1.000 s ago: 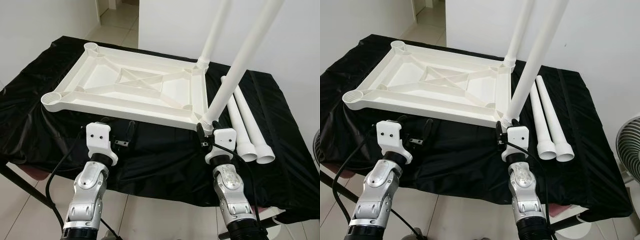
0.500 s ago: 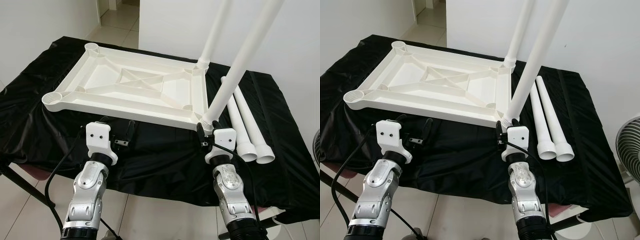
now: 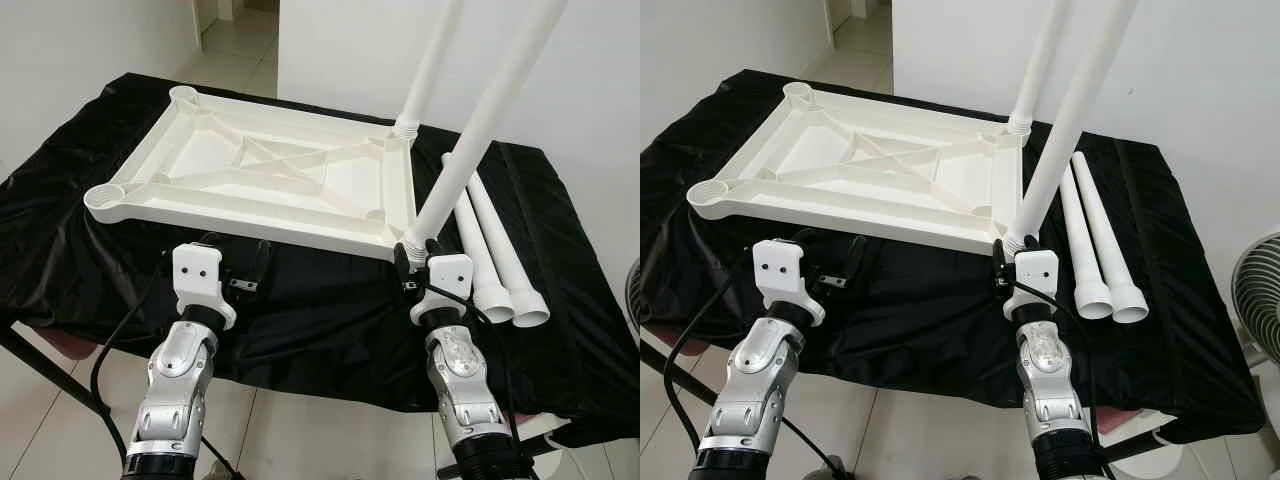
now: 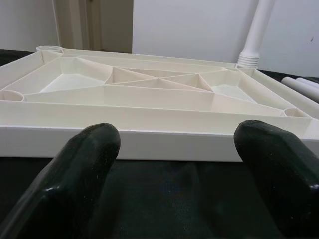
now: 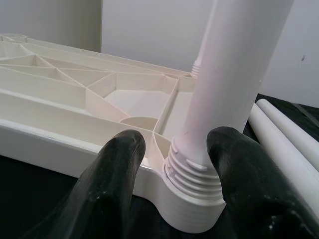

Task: Building children table

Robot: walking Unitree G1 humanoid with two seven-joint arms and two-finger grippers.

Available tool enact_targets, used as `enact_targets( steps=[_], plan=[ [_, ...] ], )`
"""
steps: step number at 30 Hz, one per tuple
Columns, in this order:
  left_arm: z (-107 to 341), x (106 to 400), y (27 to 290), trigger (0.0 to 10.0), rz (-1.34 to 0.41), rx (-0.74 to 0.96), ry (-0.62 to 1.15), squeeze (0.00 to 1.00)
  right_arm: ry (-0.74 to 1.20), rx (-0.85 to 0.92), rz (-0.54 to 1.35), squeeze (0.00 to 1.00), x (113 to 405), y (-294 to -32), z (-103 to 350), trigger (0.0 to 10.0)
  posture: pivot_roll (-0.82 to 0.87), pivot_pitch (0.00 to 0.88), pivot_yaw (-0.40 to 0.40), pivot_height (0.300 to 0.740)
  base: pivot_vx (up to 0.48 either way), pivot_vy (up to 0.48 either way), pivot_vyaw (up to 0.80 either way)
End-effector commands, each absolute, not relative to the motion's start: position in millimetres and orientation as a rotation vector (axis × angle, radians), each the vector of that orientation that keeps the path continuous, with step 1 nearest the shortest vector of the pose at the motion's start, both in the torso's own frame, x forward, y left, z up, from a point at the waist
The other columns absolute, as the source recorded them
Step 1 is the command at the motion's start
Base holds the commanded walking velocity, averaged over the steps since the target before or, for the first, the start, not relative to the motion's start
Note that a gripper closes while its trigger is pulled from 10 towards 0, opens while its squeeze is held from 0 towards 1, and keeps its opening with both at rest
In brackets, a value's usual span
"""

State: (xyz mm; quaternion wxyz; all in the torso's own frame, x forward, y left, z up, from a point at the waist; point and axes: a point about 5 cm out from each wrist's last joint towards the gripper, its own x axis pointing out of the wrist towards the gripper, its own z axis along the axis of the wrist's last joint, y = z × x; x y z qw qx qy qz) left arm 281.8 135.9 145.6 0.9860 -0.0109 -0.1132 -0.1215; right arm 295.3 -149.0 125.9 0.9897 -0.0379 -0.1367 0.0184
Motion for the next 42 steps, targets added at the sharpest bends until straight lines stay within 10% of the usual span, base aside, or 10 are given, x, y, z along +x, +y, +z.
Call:
enact_targets(
  steps=[1, 42],
  plan=[
    [143, 283, 135, 10.0, -0.21, -0.022, -0.219, 0.0, -0.27, -0.08, 0.022, 0.0, 295, -153, 124, 10.0, 0.2, 0.051, -0.065, 0.74, 0.0, 0.0, 0.0],
    [135, 288, 132, 10.0, -0.281, 0.026, -0.202, 0.0, -0.259, -0.083, 0.004, 0.0, 290, -151, 113, 10.0, 0.16, 0.027, -0.011, 0.74, 0.0, 0.0, 0.0]
  ],
)
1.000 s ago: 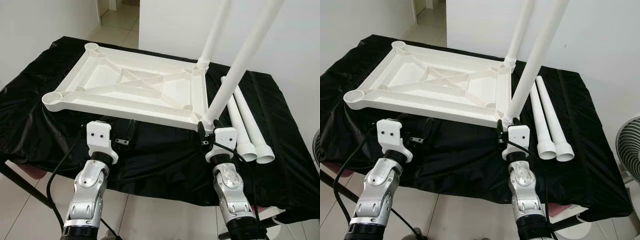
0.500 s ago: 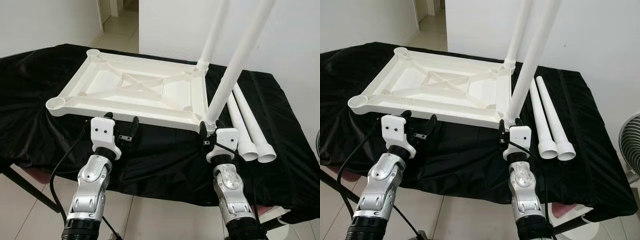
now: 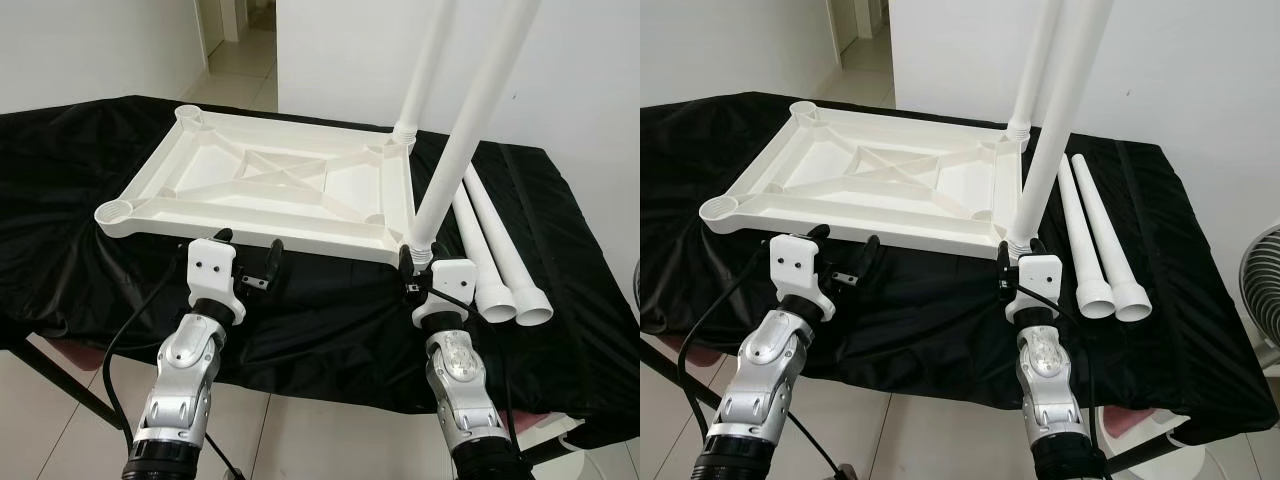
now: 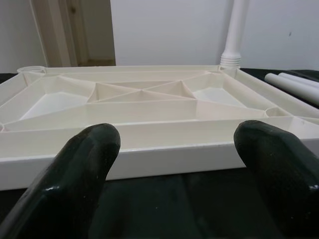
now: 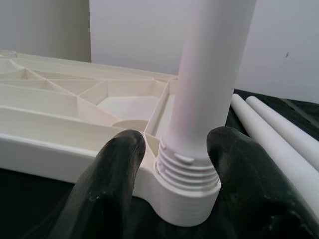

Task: Building children table

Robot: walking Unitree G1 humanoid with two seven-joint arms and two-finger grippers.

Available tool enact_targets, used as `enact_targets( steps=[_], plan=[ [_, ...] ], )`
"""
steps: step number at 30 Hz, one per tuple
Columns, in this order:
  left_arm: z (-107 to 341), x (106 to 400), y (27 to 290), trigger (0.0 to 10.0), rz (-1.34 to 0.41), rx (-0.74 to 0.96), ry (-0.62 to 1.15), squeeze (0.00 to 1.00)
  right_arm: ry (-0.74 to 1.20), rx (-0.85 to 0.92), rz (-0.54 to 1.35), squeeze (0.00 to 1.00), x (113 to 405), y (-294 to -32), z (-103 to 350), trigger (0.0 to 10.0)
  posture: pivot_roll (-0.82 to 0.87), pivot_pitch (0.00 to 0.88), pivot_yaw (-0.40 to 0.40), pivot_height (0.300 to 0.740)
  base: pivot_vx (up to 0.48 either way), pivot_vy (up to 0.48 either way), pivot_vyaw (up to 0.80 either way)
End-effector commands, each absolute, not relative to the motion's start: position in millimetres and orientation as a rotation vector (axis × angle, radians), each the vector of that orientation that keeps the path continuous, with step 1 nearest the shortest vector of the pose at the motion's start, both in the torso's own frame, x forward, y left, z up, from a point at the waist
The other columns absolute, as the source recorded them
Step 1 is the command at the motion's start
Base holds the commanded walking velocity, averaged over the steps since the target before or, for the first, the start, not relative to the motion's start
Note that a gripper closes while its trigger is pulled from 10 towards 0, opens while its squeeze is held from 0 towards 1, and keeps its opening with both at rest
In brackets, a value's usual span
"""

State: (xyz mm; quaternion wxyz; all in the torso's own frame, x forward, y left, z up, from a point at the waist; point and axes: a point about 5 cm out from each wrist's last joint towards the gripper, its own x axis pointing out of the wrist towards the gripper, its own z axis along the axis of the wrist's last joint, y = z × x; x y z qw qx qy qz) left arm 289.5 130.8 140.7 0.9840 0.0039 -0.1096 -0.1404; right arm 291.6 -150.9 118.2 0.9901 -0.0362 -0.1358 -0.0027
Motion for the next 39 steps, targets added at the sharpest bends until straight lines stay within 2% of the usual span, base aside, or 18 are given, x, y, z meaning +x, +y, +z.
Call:
enact_targets(
  steps=[1, 39],
  plan=[
    [134, 288, 132, 10.0, -0.281, 0.029, -0.201, 0.0, -0.258, -0.085, 0.005, 0.0, 289, -151, 113, 10.0, 0.16, 0.032, -0.012, 0.74, 0.0, 0.0, 0.0],
    [122, 283, 136, 10.0, -0.261, -0.013, -0.164, 0.0, -0.203, -0.075, -0.01, 0.0, 280, -155, 105, 10.0, 0.16, 0.046, -0.015, 0.74, 0.0, 0.0, 0.0]
  ],
)
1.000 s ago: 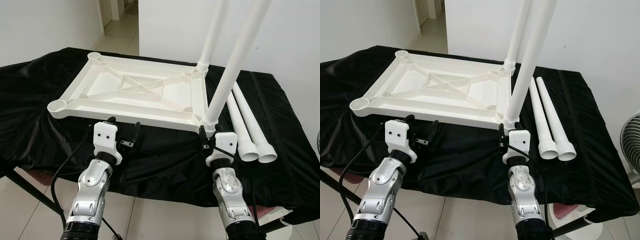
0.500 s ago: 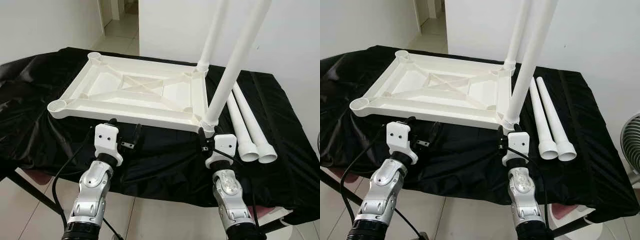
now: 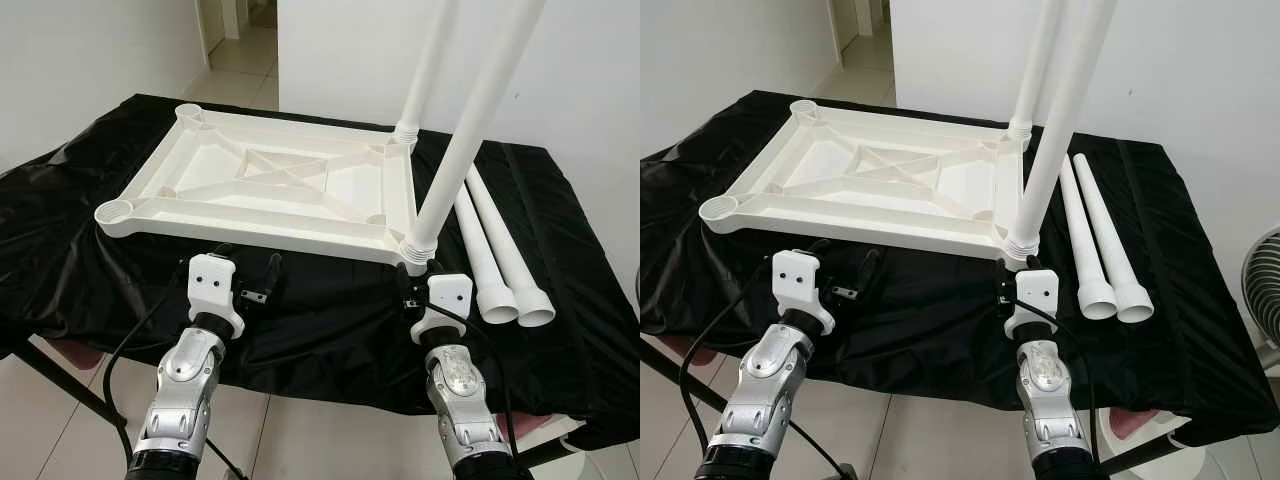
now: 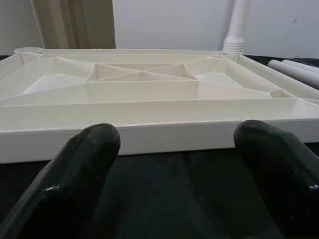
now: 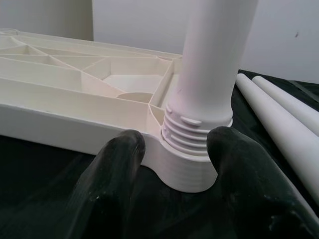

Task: Building children table

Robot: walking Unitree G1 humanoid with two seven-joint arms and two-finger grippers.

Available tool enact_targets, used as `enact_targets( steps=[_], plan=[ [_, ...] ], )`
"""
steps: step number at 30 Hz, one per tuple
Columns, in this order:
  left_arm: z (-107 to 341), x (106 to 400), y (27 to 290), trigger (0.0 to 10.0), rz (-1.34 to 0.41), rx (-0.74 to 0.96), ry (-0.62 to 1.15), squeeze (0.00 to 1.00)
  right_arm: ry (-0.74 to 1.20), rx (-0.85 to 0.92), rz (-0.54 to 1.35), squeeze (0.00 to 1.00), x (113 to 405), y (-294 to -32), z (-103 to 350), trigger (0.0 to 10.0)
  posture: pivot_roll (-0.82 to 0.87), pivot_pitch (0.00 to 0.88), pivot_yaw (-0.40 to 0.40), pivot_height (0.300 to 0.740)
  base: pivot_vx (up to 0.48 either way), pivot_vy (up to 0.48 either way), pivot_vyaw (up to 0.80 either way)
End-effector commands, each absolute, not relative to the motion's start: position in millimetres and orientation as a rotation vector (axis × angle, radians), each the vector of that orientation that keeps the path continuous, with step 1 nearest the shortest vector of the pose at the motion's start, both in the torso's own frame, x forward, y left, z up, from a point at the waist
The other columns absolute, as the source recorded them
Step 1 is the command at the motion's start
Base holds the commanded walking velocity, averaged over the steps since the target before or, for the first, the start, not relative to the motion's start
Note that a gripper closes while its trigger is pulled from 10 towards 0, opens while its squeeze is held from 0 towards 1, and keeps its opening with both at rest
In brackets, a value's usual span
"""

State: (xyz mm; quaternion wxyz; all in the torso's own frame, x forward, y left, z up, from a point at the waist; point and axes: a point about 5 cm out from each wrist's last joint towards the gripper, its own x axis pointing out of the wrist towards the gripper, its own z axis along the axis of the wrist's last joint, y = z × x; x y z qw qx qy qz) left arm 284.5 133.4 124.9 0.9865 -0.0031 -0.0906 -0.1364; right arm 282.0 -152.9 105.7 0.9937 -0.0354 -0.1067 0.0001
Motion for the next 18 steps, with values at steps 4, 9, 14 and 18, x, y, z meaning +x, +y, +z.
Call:
enact_targets(
  steps=[4, 9, 14, 18],
  plan=[
    [126, 280, 137, 10.0, -0.261, -0.03, -0.16, 0.0, -0.182, -0.043, -0.012, 0.0, 275, -158, 106, 10.0, 0.16, 0.046, -0.016, 0.74, 0.0, 0.0, 0.0],
    [126, 275, 137, 10.0, -0.261, -0.034, -0.153, 0.0, -0.185, -0.042, -0.015, 0.0, 269, -159, 108, 10.0, 0.16, 0.044, -0.015, 0.74, 0.0, 0.0, 0.0],
    [124, 271, 138, 10.0, -0.255, -0.05, -0.139, 0.0, -0.192, -0.041, -0.02, 0.0, 266, -161, 111, 10.0, 0.16, 0.044, -0.015, 0.74, 0.0, 0.0, 0.0],
    [126, 269, 136, 10.0, -0.26, -0.04, -0.14, 0.0, -0.202, -0.062, 0.004, 0.0, 264, -158, 115, 10.0, 0.15, 0.041, -0.02, 0.74, 0.0, 0.0, 0.0]
  ],
)
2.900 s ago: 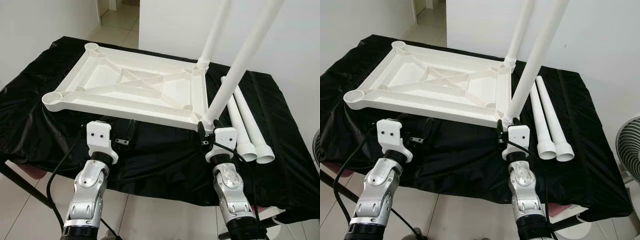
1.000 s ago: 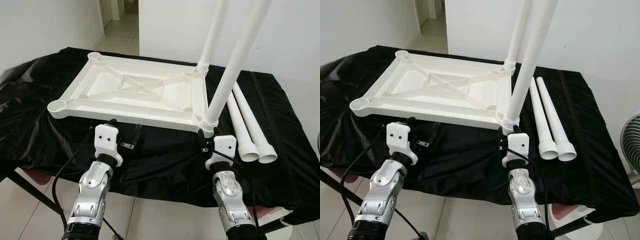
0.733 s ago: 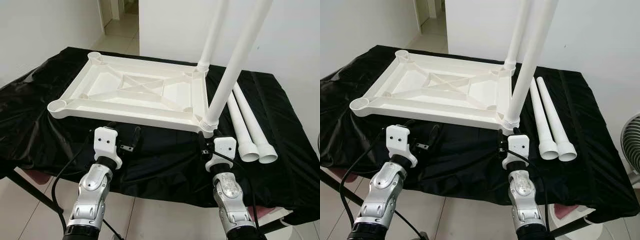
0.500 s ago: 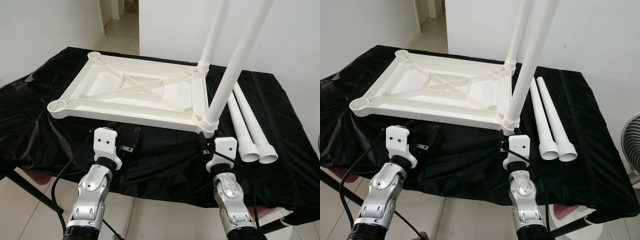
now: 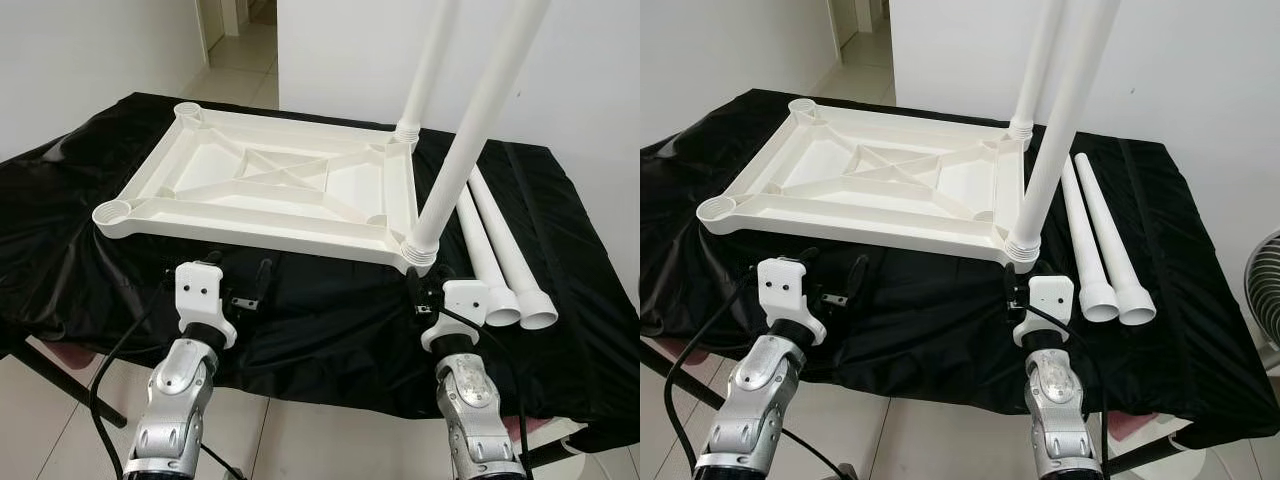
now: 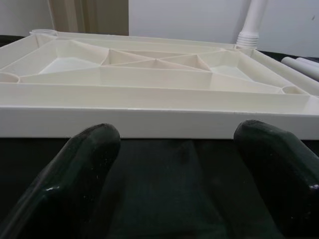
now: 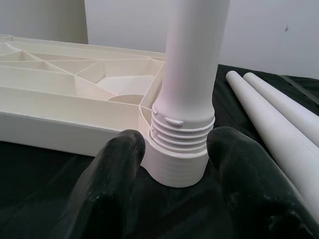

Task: Building children table

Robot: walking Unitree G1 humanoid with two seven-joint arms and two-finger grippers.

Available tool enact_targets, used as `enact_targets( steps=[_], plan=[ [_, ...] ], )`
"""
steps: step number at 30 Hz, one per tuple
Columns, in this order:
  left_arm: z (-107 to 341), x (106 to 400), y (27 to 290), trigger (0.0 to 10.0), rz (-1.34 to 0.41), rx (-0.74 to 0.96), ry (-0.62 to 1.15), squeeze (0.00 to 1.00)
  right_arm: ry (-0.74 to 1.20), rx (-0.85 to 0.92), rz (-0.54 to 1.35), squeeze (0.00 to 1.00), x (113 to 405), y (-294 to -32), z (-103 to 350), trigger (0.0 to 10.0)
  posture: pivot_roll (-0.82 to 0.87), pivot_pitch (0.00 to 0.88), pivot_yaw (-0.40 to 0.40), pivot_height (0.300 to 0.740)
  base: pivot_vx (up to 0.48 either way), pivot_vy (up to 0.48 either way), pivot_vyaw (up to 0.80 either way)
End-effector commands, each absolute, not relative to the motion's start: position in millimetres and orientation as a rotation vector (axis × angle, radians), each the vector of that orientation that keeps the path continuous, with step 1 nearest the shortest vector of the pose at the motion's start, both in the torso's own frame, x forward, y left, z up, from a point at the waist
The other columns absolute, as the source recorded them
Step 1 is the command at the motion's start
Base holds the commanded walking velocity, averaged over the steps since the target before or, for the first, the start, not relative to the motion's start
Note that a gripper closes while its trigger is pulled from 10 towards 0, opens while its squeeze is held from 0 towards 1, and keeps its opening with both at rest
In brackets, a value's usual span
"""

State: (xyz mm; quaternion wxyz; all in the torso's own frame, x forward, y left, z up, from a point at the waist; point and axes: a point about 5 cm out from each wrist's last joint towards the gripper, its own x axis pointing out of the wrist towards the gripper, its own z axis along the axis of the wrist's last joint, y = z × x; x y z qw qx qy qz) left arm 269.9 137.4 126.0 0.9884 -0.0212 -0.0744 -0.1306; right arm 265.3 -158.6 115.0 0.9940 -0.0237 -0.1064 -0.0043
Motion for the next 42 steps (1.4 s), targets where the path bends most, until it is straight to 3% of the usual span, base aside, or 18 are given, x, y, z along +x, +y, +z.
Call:
enact_targets(
  steps=[1, 42],
  plan=[
    [126, 269, 136, 10.0, -0.26, -0.04, -0.14, 0.0, -0.202, -0.062, 0.004, 0.0, 264, -158, 115, 10.0, 0.15, 0.041, -0.02, 0.74, 0.0, 0.0, 0.0],
    [148, 261, 136, 10.0, -0.261, -0.046, -0.189, 0.0, -0.258, -0.103, 0.013, 0.0, 255, -161, 138, 10.0, 0.15, 0.033, -0.029, 0.74, 0.0, 0.0, 0.0]
  ],
)
